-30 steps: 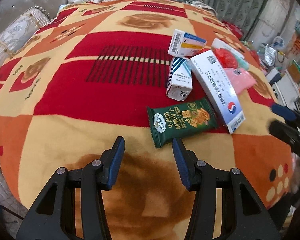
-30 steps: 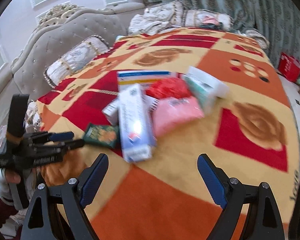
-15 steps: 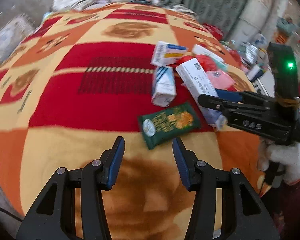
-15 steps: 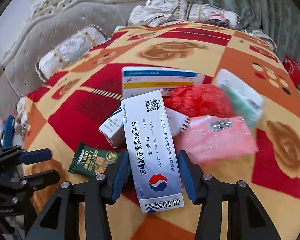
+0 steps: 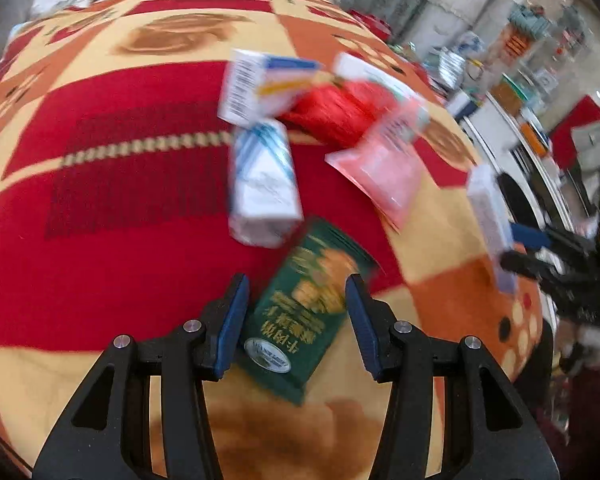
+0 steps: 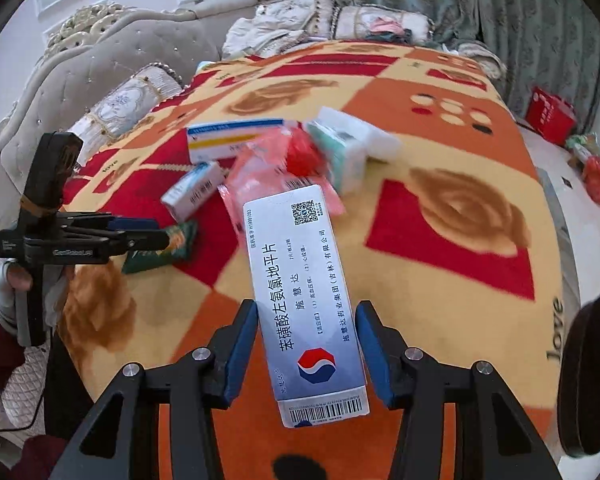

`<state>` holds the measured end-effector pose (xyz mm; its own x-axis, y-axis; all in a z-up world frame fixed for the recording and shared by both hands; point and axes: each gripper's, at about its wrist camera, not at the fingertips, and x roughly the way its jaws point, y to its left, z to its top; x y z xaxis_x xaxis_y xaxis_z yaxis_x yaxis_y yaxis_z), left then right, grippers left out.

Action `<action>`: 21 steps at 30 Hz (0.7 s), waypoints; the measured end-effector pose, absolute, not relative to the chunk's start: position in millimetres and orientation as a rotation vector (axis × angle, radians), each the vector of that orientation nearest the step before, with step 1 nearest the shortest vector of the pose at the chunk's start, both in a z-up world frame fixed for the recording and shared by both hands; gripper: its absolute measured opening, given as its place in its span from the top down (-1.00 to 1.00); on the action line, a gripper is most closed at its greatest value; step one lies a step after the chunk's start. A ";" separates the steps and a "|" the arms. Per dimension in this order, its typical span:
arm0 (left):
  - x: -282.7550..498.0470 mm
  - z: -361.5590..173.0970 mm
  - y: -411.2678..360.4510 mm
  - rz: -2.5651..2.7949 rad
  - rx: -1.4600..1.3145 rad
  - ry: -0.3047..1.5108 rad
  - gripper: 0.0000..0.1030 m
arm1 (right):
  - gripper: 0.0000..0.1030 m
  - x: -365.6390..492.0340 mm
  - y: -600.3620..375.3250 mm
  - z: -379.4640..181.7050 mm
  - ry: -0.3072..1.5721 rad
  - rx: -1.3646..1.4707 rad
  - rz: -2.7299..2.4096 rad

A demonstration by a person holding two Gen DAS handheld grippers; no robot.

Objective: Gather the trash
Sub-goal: 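Grasp the green snack packet with the left tool while the right tool grasps the white medicine box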

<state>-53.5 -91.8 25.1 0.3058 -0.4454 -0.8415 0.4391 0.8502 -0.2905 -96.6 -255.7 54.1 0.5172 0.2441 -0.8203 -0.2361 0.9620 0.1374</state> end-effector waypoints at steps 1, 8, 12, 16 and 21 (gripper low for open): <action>-63.4 25.4 -98.8 -0.593 0.031 1.115 0.06 | 0.05 -98.5 -259.4 51.3 0.993 0.012 0.282; -90.5 27.9 -124.2 -0.599 0.074 1.129 0.06 | 0.05 -101.2 -277.4 36.1 1.034 0.053 0.239; -80.3 26.9 -126.1 -0.519 0.015 1.136 0.06 | 0.05 -100.1 -273.2 32.2 1.037 0.033 0.227; -74.8 25.5 -136.4 -0.425 0.010 1.122 0.06 | 0.02 -98.0 -267.8 23.8 1.046 0.004 0.209; -80.0 22.4 -149.9 -0.333 0.095 1.085 0.06 | 0.02 -97.5 -264.3 18.7 1.028 -0.021 0.207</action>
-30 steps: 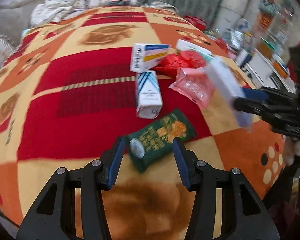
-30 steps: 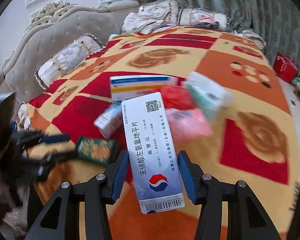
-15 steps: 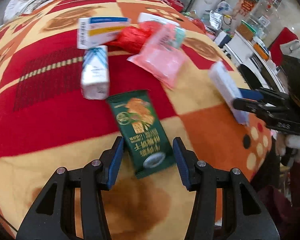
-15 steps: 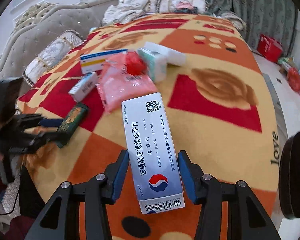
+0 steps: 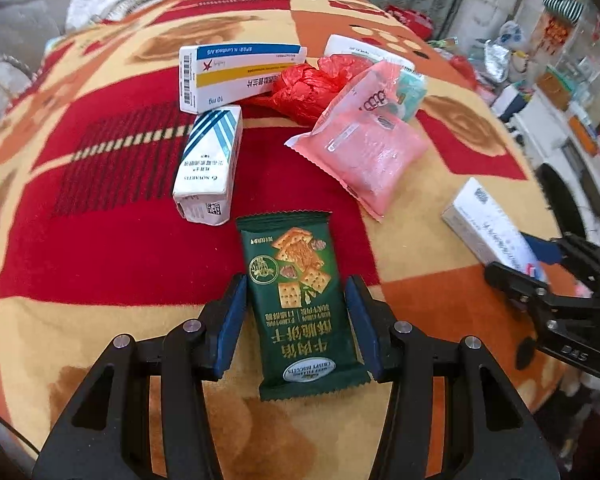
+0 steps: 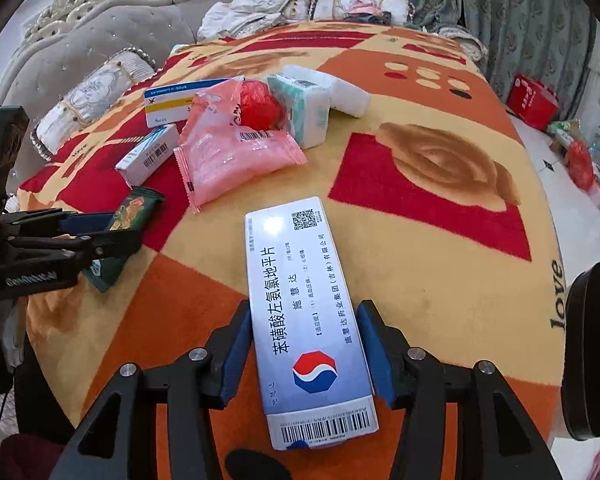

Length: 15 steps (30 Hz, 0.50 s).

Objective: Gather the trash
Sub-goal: 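Grasp the green snack packet with the left tool while the right tool grasps the white medicine box, then carry the snack packet and medicine box over the black bin and open both tools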

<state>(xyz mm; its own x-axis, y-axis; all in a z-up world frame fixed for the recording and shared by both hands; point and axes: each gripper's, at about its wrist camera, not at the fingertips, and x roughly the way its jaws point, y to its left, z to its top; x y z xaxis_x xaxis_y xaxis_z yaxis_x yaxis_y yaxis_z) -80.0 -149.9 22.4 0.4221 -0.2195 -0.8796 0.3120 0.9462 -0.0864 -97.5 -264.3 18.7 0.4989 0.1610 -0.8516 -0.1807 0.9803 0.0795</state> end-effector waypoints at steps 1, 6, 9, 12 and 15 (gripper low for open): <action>-80.6 21.0 -152.7 -0.320 0.101 1.077 0.07 | 0.03 -97.7 -266.1 18.8 1.022 -0.013 0.209; -79.3 23.5 -149.0 -0.367 0.018 1.091 0.25 | 0.04 -103.0 -275.9 25.5 1.003 0.020 0.216; -82.7 33.2 -154.0 -0.386 -0.015 1.083 0.26 | 0.04 -109.0 -285.8 34.6 0.979 0.042 0.217; -89.2 44.8 -168.1 -0.412 -0.018 1.062 0.26 | 0.04 -113.8 -299.3 44.8 0.954 0.061 0.205; -94.5 56.1 -189.7 -0.446 -0.003 1.038 0.25 | 0.04 -119.2 -313.3 52.4 0.936 0.069 0.188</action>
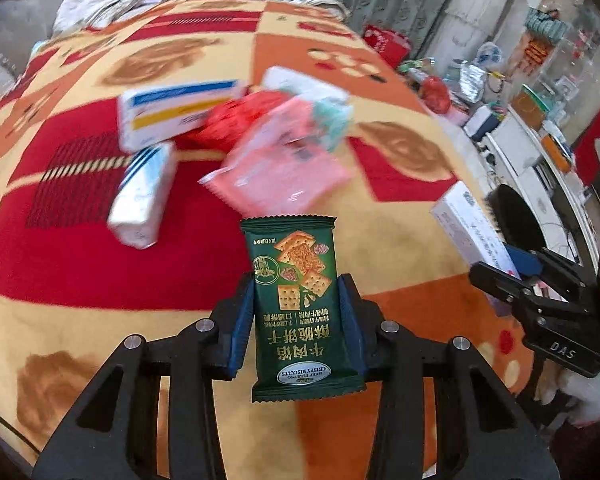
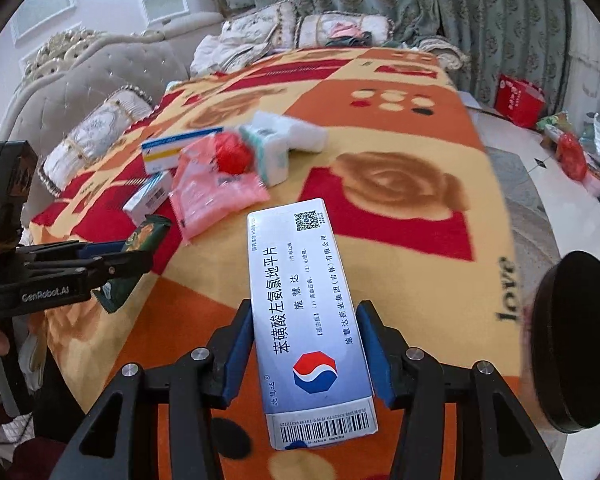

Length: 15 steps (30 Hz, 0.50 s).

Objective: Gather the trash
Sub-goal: 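Carry the snack packet and medicine box over the black bin and open both tools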

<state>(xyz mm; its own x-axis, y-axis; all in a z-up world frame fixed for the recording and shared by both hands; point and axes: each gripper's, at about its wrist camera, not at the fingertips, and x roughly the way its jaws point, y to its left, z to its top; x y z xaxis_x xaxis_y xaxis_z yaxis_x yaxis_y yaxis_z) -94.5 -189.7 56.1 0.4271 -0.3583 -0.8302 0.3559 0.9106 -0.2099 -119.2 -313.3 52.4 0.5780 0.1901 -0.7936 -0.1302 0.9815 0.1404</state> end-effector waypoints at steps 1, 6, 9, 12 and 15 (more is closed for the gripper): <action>-95.4 58.7 -195.8 -0.457 0.002 1.033 0.25 | 0.04 -121.5 -319.8 55.2 0.930 0.073 0.177; -102.4 70.7 -234.9 -0.508 0.039 1.005 0.25 | 0.04 -130.8 -348.8 62.8 0.907 0.105 0.129; -104.4 76.1 -257.4 -0.538 0.057 0.994 0.25 | 0.04 -137.6 -368.9 65.7 0.899 0.122 0.091; -105.9 79.4 -280.6 -0.569 0.075 0.988 0.25 | 0.04 -144.5 -389.6 68.1 0.892 0.138 0.052; -107.5 81.0 -303.5 -0.601 0.091 0.984 0.25 | 0.04 -151.1 -409.8 70.6 0.884 0.155 0.013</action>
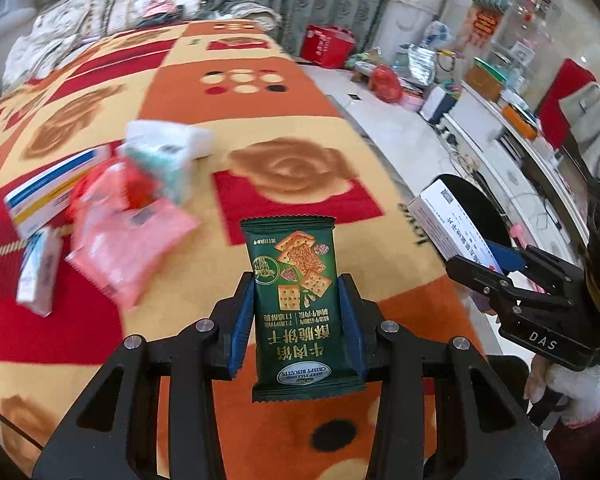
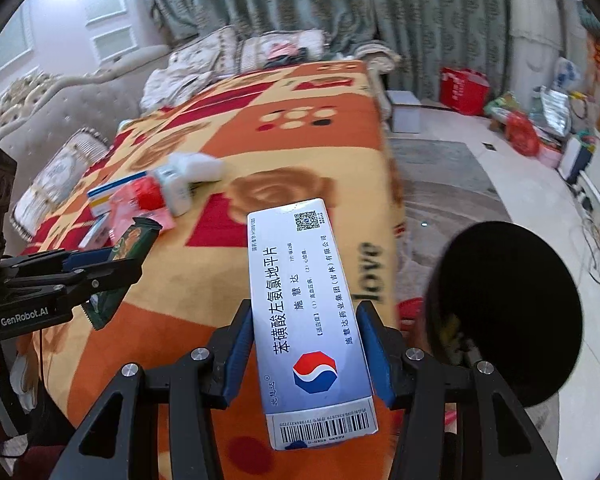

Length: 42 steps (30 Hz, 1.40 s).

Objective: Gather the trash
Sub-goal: 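Carry the snack packet and medicine box over the black bin and open both tools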

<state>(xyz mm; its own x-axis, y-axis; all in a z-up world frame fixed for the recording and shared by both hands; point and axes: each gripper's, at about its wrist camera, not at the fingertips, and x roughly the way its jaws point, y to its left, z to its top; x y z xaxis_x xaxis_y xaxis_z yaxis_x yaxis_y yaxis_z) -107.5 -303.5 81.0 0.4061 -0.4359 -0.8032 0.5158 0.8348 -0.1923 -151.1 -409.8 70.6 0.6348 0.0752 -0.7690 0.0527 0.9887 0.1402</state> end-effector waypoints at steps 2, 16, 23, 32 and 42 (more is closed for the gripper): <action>-106.5 81.4 -316.1 -0.622 0.098 0.984 0.25 | 0.04 -155.5 -423.4 72.2 0.878 0.167 -0.015; -106.7 89.3 -428.6 -0.795 0.115 1.001 0.25 | 0.04 -189.6 -531.4 77.8 0.838 0.298 -0.219; -110.3 85.3 -477.3 -0.862 0.120 1.014 0.25 | 0.04 -191.6 -556.4 69.7 0.844 0.332 -0.260; -109.8 71.4 -513.2 -0.905 0.104 1.051 0.25 | 0.04 -196.4 -579.3 58.8 0.852 0.374 -0.293; -97.9 63.0 -523.3 -0.967 -0.016 1.118 0.03 | -0.32 -200.2 -594.6 53.2 0.831 0.448 -0.332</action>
<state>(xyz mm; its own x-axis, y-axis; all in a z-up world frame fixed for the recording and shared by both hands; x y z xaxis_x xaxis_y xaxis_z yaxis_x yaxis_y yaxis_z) -97.9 -523.3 63.0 0.0930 -0.6586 -0.7467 0.6439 0.6118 -0.4594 -200.2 -594.6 53.2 0.6316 -0.1081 -0.7678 0.4507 0.8569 0.2501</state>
